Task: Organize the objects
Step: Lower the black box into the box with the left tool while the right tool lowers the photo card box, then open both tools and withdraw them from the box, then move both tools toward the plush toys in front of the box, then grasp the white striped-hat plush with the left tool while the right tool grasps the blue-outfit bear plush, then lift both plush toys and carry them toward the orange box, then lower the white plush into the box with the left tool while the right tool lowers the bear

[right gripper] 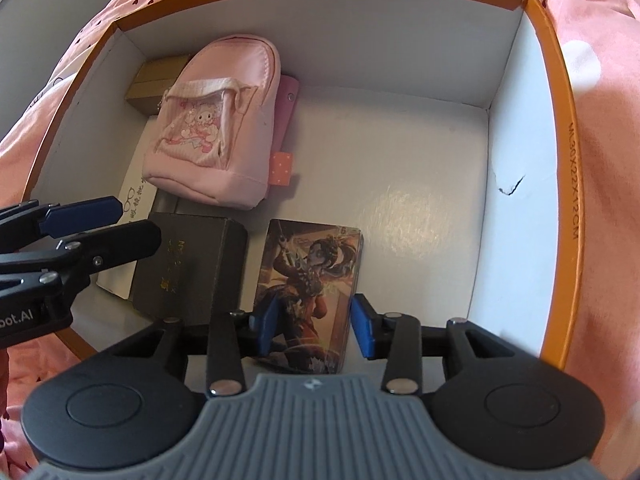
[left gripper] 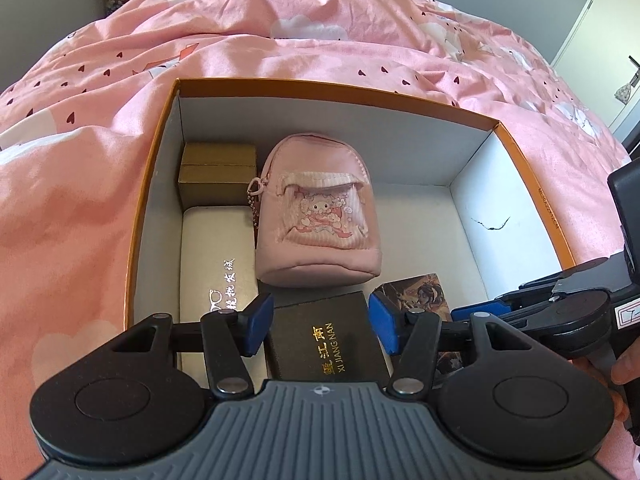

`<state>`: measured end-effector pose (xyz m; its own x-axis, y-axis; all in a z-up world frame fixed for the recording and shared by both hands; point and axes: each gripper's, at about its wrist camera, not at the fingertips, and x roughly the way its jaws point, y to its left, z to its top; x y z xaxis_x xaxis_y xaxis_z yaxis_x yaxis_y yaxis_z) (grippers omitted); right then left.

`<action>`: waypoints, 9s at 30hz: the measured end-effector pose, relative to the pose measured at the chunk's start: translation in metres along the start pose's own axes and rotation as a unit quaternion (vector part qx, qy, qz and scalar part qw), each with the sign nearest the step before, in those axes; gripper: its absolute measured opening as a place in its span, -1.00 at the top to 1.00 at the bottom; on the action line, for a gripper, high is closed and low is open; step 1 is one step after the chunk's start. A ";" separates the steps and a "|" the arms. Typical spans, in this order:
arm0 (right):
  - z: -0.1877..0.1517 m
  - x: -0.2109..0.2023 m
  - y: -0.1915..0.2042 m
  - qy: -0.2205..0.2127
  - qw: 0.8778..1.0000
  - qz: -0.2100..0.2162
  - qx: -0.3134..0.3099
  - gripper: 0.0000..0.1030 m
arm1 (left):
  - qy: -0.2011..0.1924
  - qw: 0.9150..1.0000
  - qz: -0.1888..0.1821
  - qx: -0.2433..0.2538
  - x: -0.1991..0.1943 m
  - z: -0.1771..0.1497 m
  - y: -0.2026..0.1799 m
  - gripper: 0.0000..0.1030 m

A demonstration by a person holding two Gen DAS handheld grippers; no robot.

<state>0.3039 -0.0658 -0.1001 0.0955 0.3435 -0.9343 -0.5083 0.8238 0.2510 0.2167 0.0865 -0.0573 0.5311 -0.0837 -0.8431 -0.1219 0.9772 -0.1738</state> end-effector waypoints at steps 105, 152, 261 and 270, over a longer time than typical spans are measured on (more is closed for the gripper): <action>-0.162 -0.094 0.051 -0.135 0.990 0.003 -0.051 0.79 | 0.027 0.996 -0.084 0.026 -0.095 -0.120 -0.011 -0.20; -0.169 -0.003 -0.001 0.057 0.978 0.143 0.143 -0.05 | 0.064 0.986 0.004 0.154 -0.073 -0.129 -0.025 -0.44; 0.064 -0.053 -0.054 -0.147 0.989 -0.021 0.007 0.39 | -0.020 0.991 -0.112 0.063 0.048 0.068 -0.034 -0.50; 0.071 -0.060 -0.054 -0.150 0.988 -0.028 -0.005 0.26 | -0.043 0.985 -0.116 0.120 0.043 0.064 -0.043 -0.62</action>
<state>0.3863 -0.0986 -0.0397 0.3731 0.4168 -0.8289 -0.5036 0.8413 0.1964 0.2988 0.0531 -0.0531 0.5912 -0.3031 -0.7474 0.2075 0.9527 -0.2222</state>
